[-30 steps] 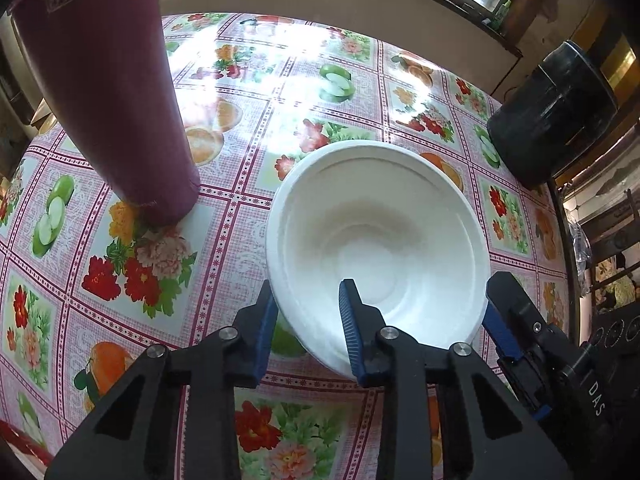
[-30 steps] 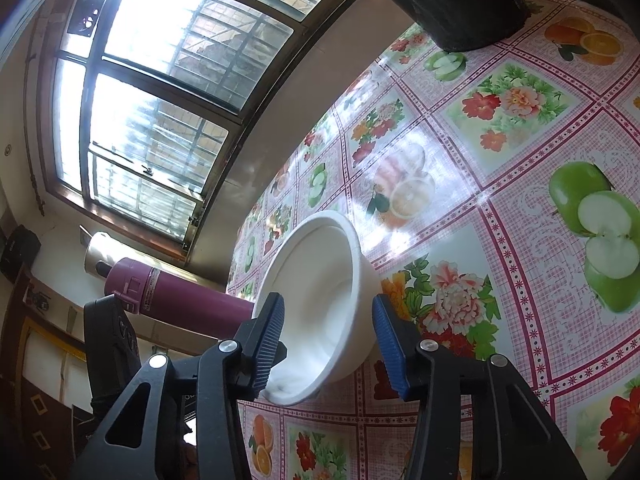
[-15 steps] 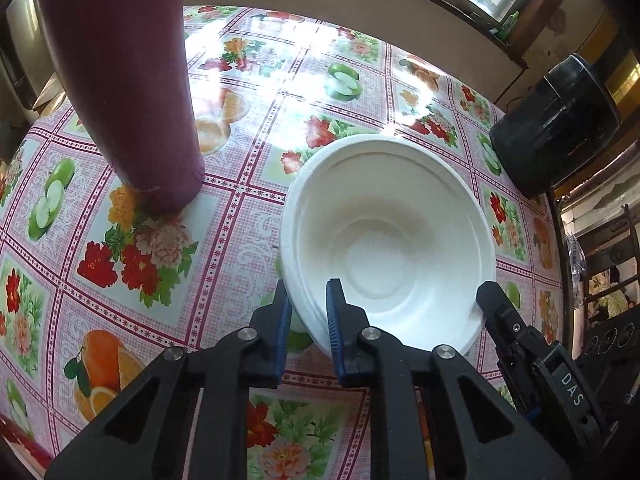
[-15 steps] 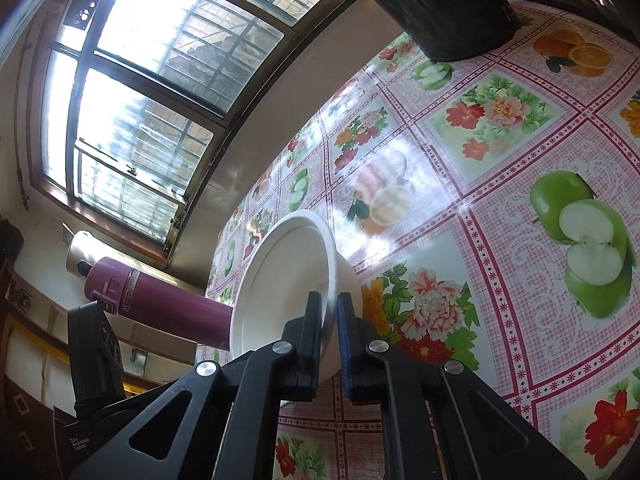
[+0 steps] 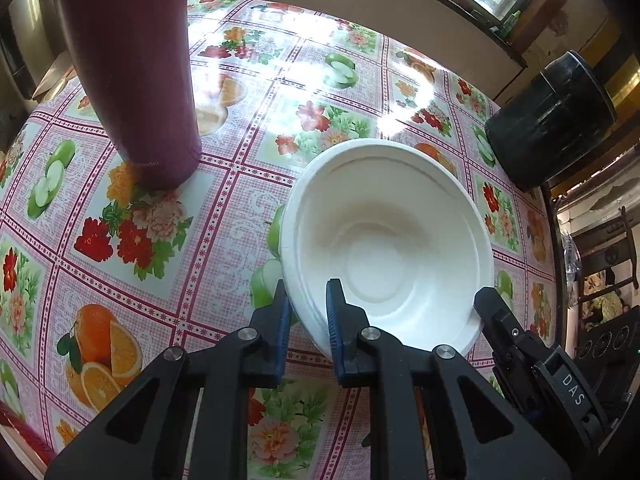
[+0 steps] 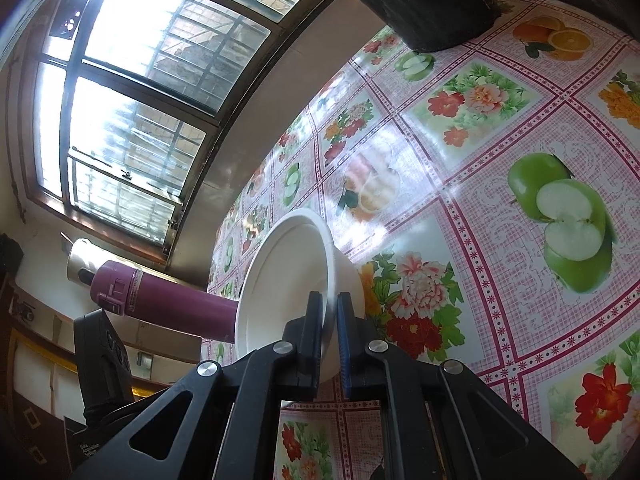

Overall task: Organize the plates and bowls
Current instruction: 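Grasp the white bowl rim with the left tool and lift it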

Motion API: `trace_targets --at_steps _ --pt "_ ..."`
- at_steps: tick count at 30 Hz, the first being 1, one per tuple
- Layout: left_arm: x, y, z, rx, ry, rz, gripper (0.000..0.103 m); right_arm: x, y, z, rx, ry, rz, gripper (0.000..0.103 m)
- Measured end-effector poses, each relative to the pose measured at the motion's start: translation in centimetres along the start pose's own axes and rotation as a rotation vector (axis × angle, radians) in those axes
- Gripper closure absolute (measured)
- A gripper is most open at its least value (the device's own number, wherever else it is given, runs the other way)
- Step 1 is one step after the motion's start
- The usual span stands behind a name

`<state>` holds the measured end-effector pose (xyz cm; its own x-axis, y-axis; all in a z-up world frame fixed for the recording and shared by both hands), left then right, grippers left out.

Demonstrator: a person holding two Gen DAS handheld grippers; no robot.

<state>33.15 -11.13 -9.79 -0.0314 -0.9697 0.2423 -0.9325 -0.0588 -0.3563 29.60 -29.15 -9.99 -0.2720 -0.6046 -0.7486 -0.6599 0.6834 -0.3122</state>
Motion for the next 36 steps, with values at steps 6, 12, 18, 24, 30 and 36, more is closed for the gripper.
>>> trace_targets --at_steps 6,12,18,24,30,36 --pt "0.5 1.8 -0.7 0.006 0.011 0.008 0.088 0.9 0.7 -1.3 0.0 0.005 0.01 0.097" --pt "0.5 3.9 -2.0 0.028 0.019 0.01 0.088 1.2 2.1 -3.5 0.001 0.0 -0.013 0.097" --pt "0.2 6.4 -3.5 0.05 0.012 0.021 0.088 1.0 4.3 -5.7 -0.004 0.008 -0.05 0.097" --pt "0.6 8.4 -4.8 0.088 0.008 0.04 0.088 0.4 6.5 -8.7 0.01 -0.009 -0.113 0.096" --pt "1.2 10.7 -6.5 0.143 -0.015 0.093 0.088 0.6 8.0 -10.8 0.015 -0.02 -0.136 0.096" --pt "1.3 12.0 -8.4 0.213 -0.042 0.129 0.088 1.0 9.9 -12.2 0.042 -0.012 -0.189 0.096"
Point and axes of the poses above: each gripper's, at about its wrist camera, not at the fingertips, and z roughly the way its jaws point, x to its right, y to its underside, the point moved 6 cm from there along z, roughly the way its jaws point, and after that the axes turned 3 degrees about z, right-handed, at the moved point
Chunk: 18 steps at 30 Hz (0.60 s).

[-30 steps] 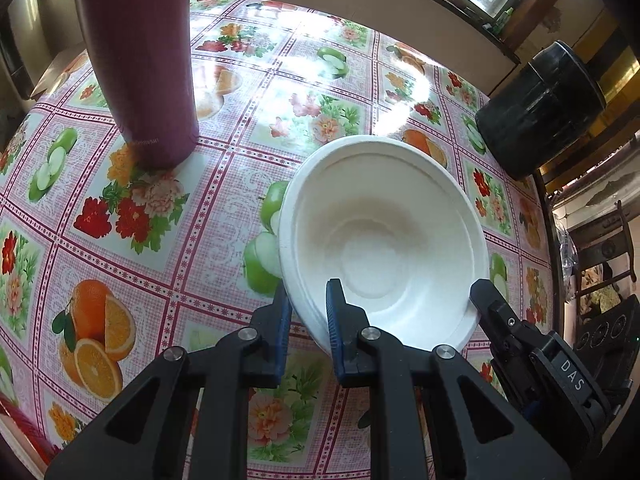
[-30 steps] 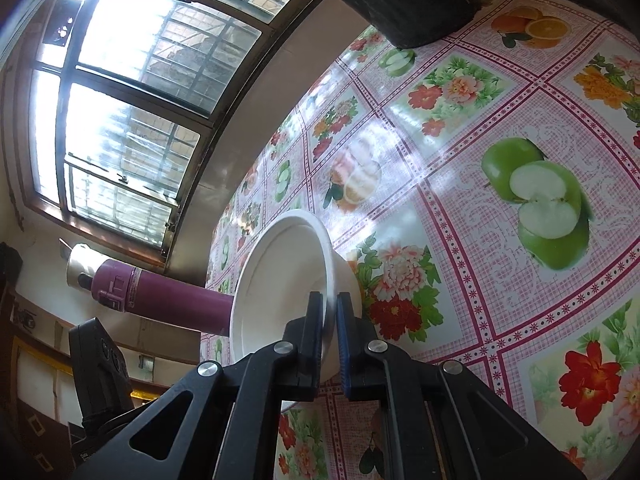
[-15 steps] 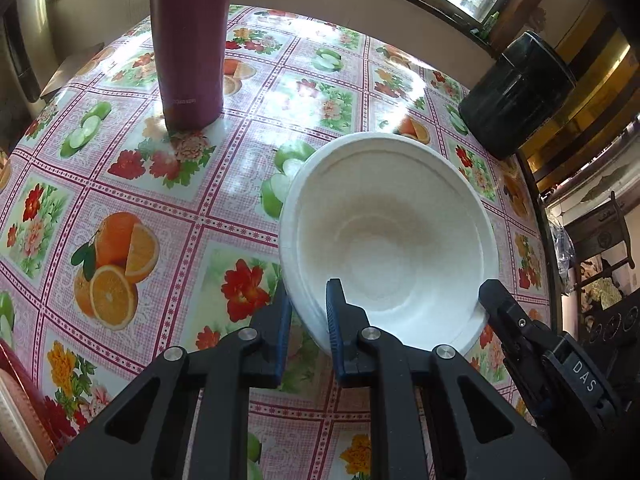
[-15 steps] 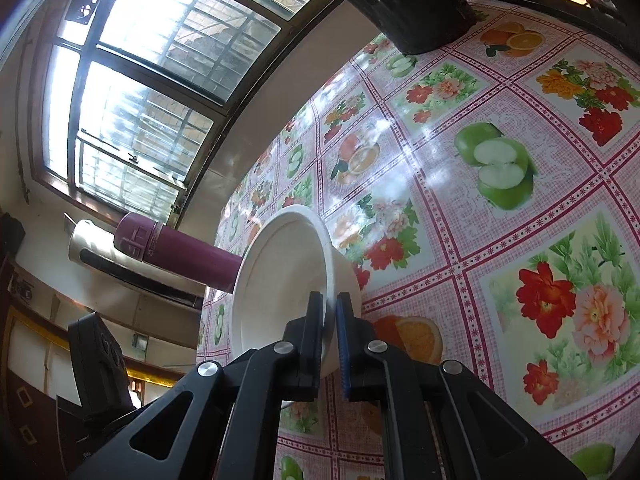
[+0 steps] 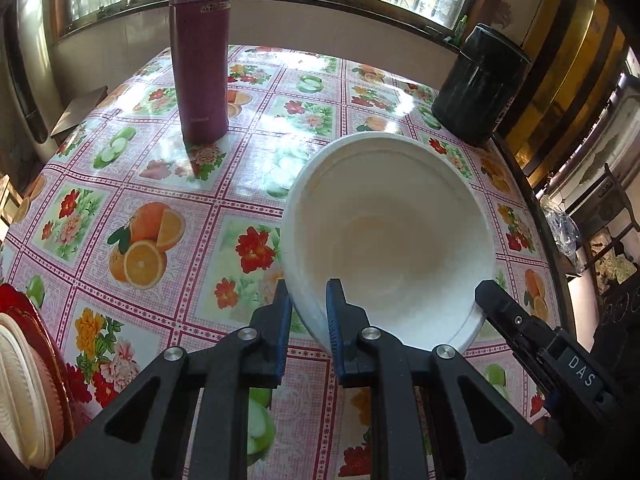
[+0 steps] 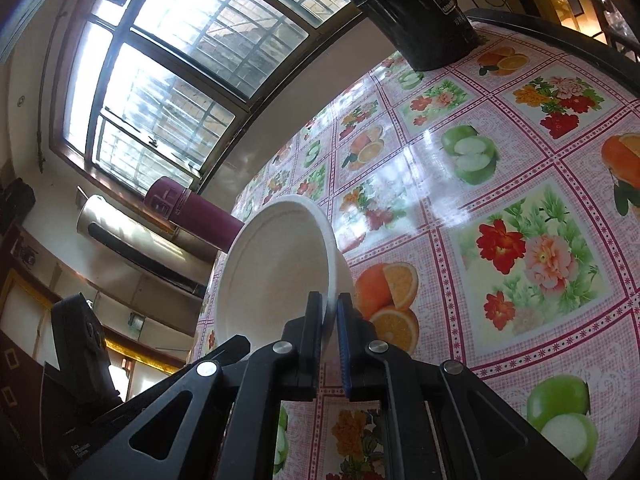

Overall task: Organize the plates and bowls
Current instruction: 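Grasp the white bowl rim with the left tool and lift it, then carry the white bowl toward the red plate stack with both tools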

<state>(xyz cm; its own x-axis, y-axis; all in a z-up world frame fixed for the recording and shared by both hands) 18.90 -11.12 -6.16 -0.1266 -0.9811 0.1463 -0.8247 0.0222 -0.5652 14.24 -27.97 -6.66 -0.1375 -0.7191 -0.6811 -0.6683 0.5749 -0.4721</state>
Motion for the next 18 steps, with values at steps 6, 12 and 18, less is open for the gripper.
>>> trace_targets --at_steps 6,12,18 --pt "-0.3 1.4 -1.9 0.056 -0.016 0.027 0.088 0.1 1.0 -0.6 0.018 -0.006 -0.023 0.096" --pt "-0.8 2.2 -2.3 0.07 -0.029 0.035 0.088 0.0 1.8 -1.1 0.032 0.005 -0.048 0.096" --pt "-1.9 1.8 -2.2 0.078 -0.066 0.01 0.088 0.6 1.4 -0.9 0.033 0.024 -0.035 0.091"
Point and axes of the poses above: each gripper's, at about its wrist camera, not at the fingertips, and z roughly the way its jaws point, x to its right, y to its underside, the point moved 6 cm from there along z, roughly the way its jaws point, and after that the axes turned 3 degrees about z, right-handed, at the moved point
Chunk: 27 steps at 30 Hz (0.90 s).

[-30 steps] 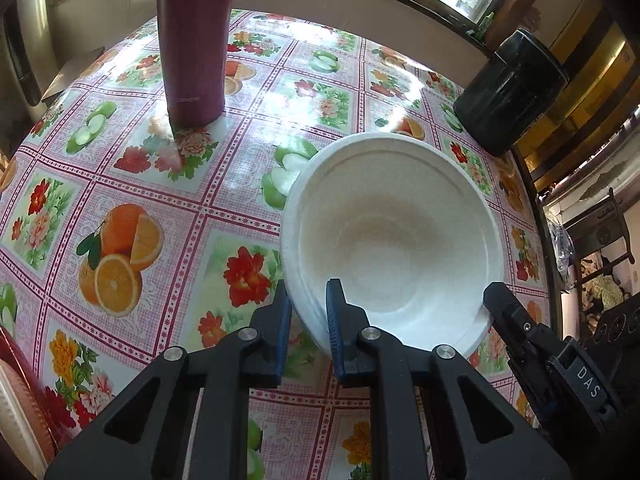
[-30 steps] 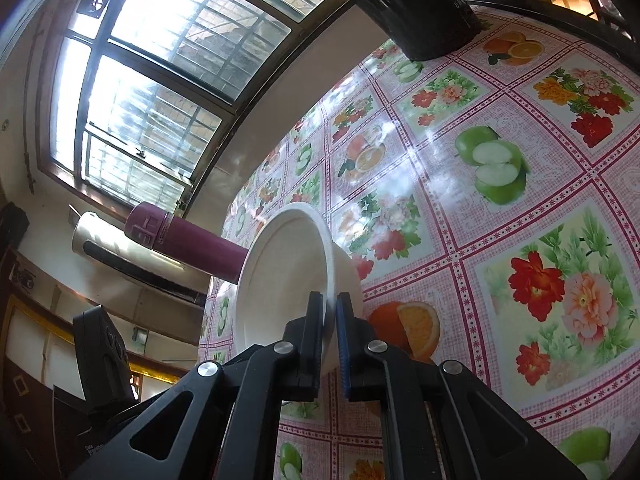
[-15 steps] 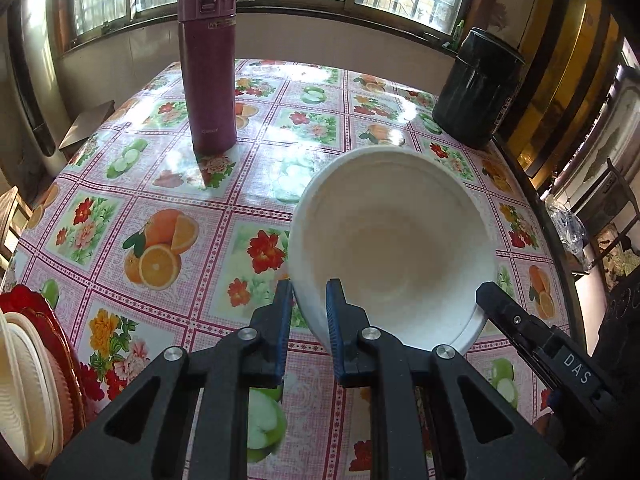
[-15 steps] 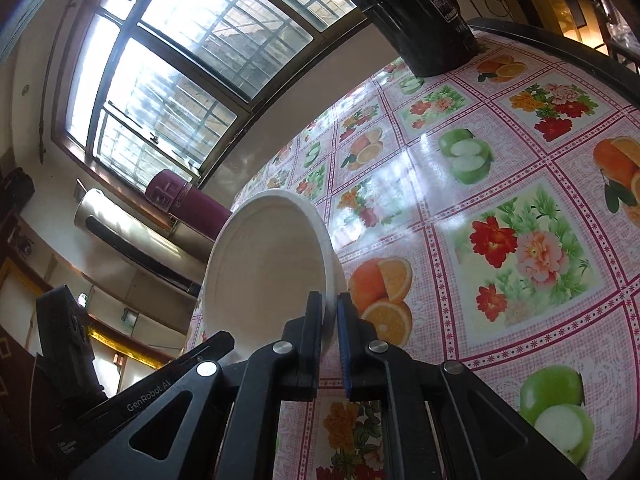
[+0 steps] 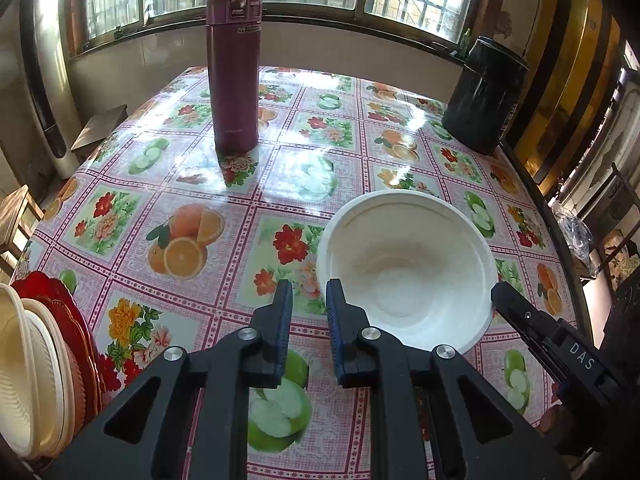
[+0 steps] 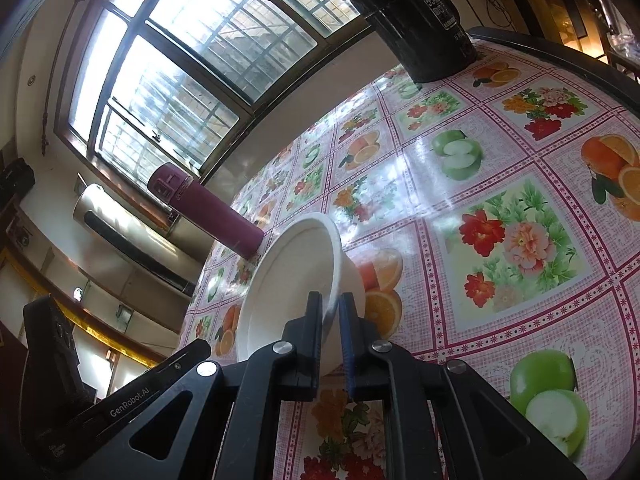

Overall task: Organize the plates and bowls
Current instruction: 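Carry the white bowl toward the red plate stack with both tools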

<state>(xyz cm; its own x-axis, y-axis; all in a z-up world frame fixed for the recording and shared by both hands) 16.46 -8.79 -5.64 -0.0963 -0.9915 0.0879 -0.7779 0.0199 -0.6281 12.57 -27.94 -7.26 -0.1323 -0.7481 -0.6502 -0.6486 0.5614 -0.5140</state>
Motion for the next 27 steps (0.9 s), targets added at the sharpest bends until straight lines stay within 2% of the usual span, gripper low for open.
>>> trace_targets --at_steps 4,6,9,10,11,15,19,22,27 --pt "0.1 -0.2 0.5 0.007 -0.044 0.038 0.088 0.2 0.0 0.3 -0.015 0.006 0.005 0.091" --pt "-0.4 -0.3 0.9 0.0 -0.045 0.023 0.088 0.2 0.1 0.6 -0.02 0.014 -0.003 0.091" --pt "-1.2 -0.5 1.4 -0.021 -0.019 -0.005 0.088 0.3 0.3 1.1 -0.034 0.023 -0.004 0.091" --pt "-1.3 -0.6 1.6 -0.034 -0.009 -0.009 0.086 0.3 0.3 1.2 -0.04 0.024 0.0 0.091" --pt "-1.4 -0.6 1.9 -0.056 0.001 -0.006 0.079 0.4 0.3 1.3 -0.048 0.023 0.007 0.091" --pt "-1.8 -0.3 2.9 -0.099 0.017 -0.024 0.073 0.4 0.4 1.6 -0.055 0.021 0.01 0.091" --pt "-1.5 -0.3 3.3 -0.121 0.052 -0.034 0.067 0.6 0.5 2.0 -0.072 0.018 0.028 0.083" --pt "-1.1 -0.4 3.8 -0.156 0.098 -0.047 0.067 0.9 0.6 2.4 -0.083 0.019 0.041 0.082" --pt "-0.5 -0.7 4.2 -0.172 0.119 -0.047 0.067 0.5 0.5 2.5 -0.07 0.022 0.021 0.082"
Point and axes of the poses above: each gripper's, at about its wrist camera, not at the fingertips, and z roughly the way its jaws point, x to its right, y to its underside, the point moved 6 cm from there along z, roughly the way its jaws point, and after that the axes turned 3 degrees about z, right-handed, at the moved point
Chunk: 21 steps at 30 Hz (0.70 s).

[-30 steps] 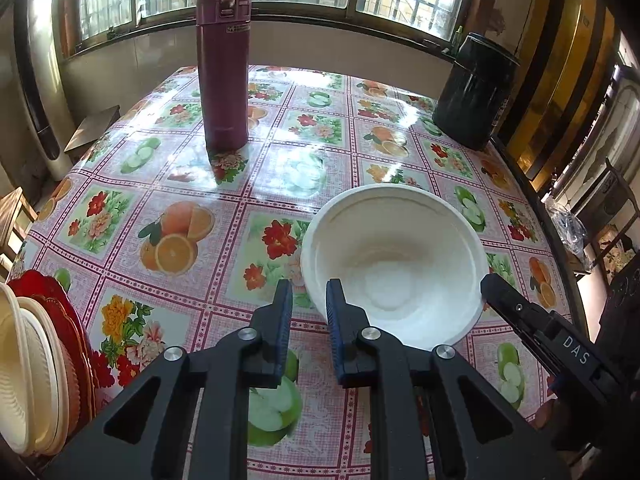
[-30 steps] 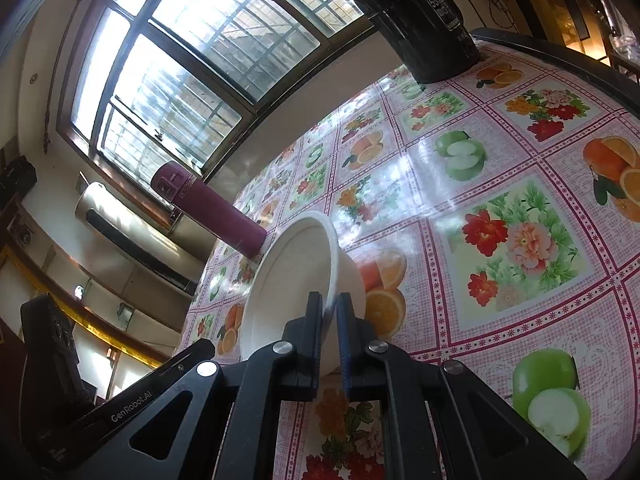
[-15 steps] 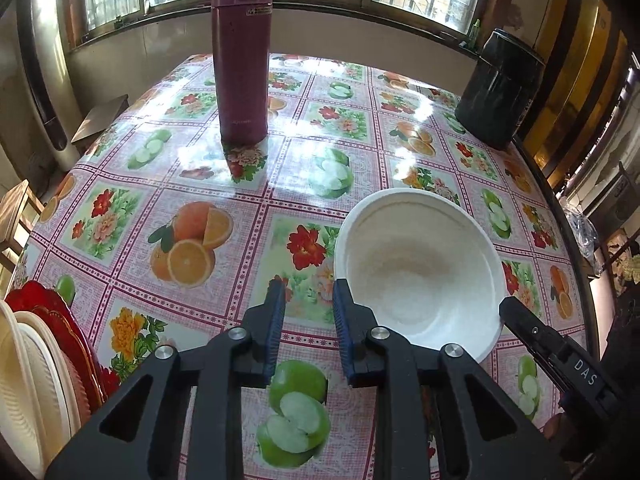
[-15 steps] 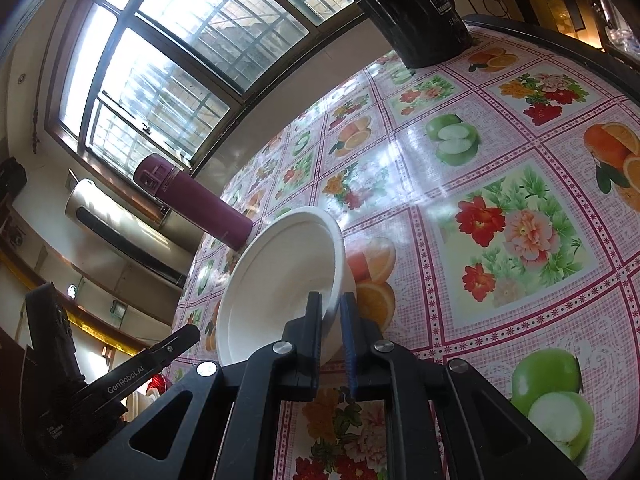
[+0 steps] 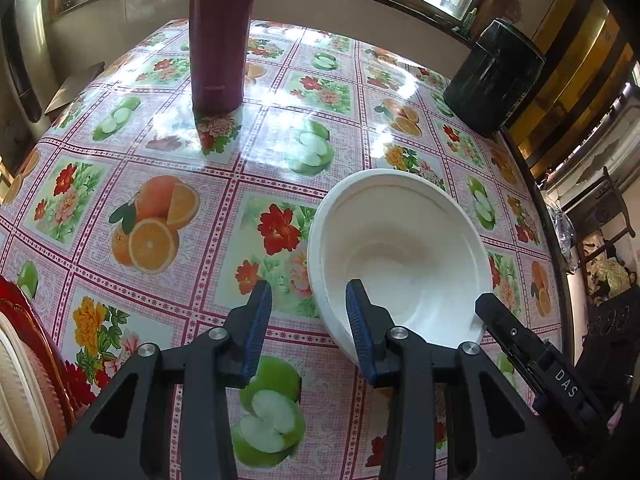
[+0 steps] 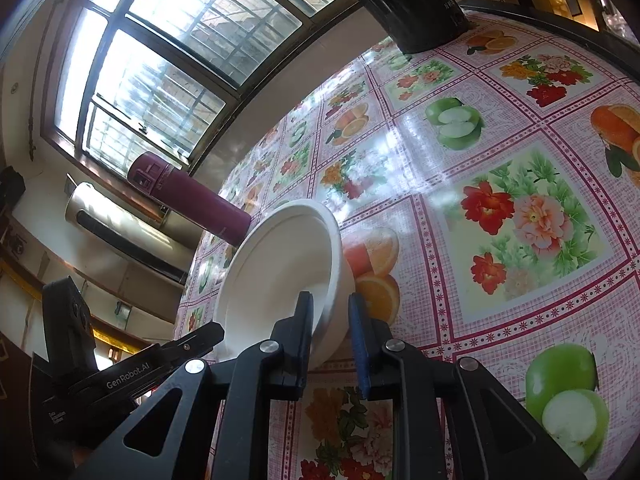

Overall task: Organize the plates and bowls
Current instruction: 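Carry the white bowl toward the red plate stack with both tools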

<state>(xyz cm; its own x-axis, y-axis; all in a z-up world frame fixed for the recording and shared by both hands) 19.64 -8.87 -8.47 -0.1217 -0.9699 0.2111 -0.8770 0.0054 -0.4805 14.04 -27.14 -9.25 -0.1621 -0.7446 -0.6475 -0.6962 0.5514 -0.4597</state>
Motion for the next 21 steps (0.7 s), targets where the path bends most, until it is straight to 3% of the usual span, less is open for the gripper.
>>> trace_targets --at_steps 6,7,8,9,11,21 --pt "0.4 0.1 1.0 -0.03 0.013 -0.005 0.067 -0.5 0.2 0.5 -0.005 0.014 -0.038 0.091" --pt "0.3 0.1 1.2 -0.03 0.013 -0.011 0.071 -0.4 0.2 0.5 -0.004 0.013 -0.036 0.092" --pt "0.3 0.1 1.3 -0.031 0.013 -0.015 0.083 -0.4 0.1 0.5 -0.005 0.008 -0.032 0.092" --pt "0.3 0.2 1.4 -0.037 0.013 -0.018 0.089 -0.4 0.1 0.4 -0.005 0.005 -0.031 0.093" --pt "0.2 0.2 1.5 -0.039 0.013 -0.022 0.094 -0.4 0.0 0.4 -0.002 0.005 -0.034 0.094" --pt "-0.1 0.2 0.3 -0.015 0.023 -0.032 0.095 -0.7 0.1 0.0 -0.004 -0.028 -0.035 0.094"
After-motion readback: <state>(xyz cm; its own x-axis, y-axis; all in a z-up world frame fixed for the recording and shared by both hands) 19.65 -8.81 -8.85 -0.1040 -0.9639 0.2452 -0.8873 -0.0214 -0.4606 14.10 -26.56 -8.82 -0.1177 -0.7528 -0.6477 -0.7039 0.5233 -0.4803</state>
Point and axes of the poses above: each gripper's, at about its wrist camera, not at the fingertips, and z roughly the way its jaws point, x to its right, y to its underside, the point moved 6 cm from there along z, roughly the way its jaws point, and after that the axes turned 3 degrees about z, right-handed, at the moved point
